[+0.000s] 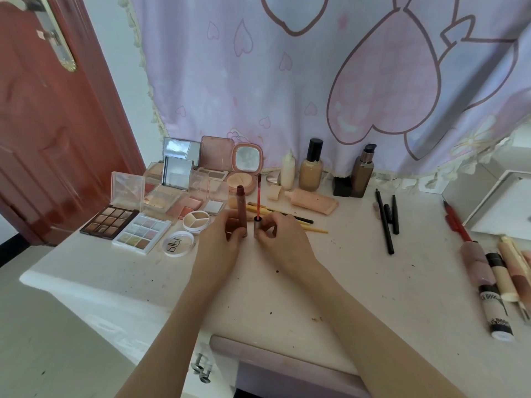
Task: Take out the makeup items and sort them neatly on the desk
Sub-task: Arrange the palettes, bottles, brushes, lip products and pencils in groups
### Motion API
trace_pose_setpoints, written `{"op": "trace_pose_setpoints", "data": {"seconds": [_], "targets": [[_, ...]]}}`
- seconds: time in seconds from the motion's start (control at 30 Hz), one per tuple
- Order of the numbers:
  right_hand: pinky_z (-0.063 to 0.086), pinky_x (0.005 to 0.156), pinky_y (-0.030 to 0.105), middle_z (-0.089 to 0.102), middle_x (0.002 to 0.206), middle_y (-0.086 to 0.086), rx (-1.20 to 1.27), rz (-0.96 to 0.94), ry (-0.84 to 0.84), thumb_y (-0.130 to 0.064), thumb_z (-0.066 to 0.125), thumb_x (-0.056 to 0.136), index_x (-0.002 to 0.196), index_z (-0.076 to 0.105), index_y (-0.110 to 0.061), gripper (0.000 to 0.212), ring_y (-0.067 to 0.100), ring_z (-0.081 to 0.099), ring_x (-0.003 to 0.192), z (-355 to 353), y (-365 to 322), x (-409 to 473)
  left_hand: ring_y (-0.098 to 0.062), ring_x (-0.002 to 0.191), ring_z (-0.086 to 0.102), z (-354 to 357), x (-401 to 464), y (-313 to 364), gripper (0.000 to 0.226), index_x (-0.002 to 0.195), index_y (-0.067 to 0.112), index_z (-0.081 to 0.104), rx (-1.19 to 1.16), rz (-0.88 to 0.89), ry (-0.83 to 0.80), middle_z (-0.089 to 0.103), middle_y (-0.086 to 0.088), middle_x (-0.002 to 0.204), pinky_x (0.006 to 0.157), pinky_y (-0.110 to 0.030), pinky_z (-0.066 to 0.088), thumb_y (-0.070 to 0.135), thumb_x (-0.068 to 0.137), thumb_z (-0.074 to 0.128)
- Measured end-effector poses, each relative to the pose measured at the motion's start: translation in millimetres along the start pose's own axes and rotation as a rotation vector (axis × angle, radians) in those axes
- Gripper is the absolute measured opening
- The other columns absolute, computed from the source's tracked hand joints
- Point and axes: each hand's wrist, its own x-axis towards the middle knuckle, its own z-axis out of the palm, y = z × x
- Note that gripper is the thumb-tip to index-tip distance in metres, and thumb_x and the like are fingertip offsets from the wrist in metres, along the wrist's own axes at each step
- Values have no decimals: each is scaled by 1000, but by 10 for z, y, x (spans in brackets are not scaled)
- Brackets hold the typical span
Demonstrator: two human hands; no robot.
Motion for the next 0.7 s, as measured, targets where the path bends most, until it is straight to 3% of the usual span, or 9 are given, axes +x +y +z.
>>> {"op": "trace_pose_setpoints", "data": {"seconds": [0.17,0.4,0.7], "targets": [[34,73,25,52,82,-13,8,2,-8,-29,57,88,93,62,-20,12,12,46,95,-1,4,3,5,80,58,-2,10,-2,25,96,16,61,-11,14,9,66,7,88,69,-1,38,-1,80,62],[35,73,26,59,88,-9,14,-3,-24,-27,58,87,90,62,-21,8,13,46,94,-6,3,-4,21,76,52,7,-10,34,25,87,21,60,19,57,-8,60,20,78,66,4,34,-2,79,62],[32,71,25,52,83,-13,1,-16,-31,-26,58,86,84,54,-27,5,11,43,90,-2,11,2,11,76,55,1,-2,16,20,94,15,63,45,36,-17,61,16,81,68,3,35,0,81,61]]}}
